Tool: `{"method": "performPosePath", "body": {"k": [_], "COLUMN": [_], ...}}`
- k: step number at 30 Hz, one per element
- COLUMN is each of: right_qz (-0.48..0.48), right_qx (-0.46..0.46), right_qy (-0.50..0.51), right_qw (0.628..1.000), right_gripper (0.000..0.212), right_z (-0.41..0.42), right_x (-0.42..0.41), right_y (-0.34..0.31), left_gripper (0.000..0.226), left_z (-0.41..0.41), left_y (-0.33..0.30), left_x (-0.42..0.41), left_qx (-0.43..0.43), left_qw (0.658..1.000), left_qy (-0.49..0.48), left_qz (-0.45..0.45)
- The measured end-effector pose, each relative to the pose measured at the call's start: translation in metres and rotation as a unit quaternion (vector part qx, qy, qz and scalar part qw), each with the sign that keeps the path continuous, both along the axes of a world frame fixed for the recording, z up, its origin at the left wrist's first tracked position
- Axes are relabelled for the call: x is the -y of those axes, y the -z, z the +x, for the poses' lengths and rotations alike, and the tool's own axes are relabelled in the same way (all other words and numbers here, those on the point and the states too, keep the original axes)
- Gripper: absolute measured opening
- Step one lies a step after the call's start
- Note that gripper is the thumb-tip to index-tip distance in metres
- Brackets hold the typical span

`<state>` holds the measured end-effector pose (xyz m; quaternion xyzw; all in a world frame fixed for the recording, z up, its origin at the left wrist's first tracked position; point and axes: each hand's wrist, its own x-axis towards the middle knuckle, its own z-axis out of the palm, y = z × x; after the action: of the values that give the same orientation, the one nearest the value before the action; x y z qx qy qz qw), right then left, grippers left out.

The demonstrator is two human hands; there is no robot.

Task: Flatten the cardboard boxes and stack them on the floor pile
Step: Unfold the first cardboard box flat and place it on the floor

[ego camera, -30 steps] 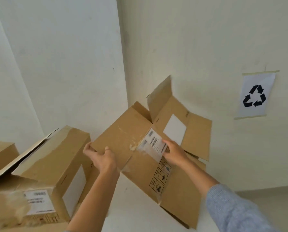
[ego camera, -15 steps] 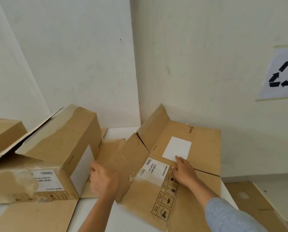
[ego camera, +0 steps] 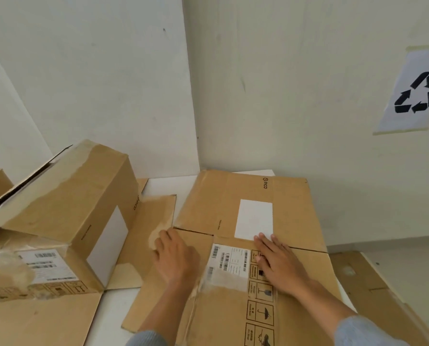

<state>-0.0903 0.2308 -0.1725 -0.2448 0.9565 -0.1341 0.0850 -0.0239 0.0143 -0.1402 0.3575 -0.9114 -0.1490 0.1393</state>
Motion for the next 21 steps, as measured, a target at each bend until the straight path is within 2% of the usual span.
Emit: {"method": "performPosePath", "body": {"k": [4,6,10,13,17,21], "right_qz": [-0.02,0.002,0.02,0.027,0.019,-0.047], "right_qx": [-0.016,-0.015,-0.034,-0.022,0.004,-0.024], "right_qy": [0.05,0.081,0.08,0.07,0.03,0.062], "right_qw": [0.998,0.997,0.996,0.997,0.999,0.997], "right_gripper": [0.07,0.067,0.068,0.06,0.071,0.054], "right_z": [-0.015,-0.019,-0.022,-0.025,-0.03,-0.04], "right_x": [-0.011,-0.013,-0.013,-0.018,-0.045,-0.069], "right_y": [-0.007,-0.004,0.01,0.009,-0.001,-0.01], "left_gripper": [0.037,0.042,0.054,0.055,0.053,0.029], "left_z": [-0.031,-0.044,-0.059,-0.057,-0.043,-0.02], "left_y": [0.01,0.021,0.043,0.041,0.027,0.017], "left_x": [-0.011,-0.01,-0.002,-0.005,-0.027,-0.049], "left_qx": [-0.029,-0.042,0.06,0.1,0.12,0.065], "left_qw": [0.993,0.986,0.97,0.964,0.963,0.968], "left_qy": [0.118,0.161,0.237,0.246,0.242,0.226], "left_qz": [-0.005,-0.001,-0.019,-0.002,0.015,-0.084]}}
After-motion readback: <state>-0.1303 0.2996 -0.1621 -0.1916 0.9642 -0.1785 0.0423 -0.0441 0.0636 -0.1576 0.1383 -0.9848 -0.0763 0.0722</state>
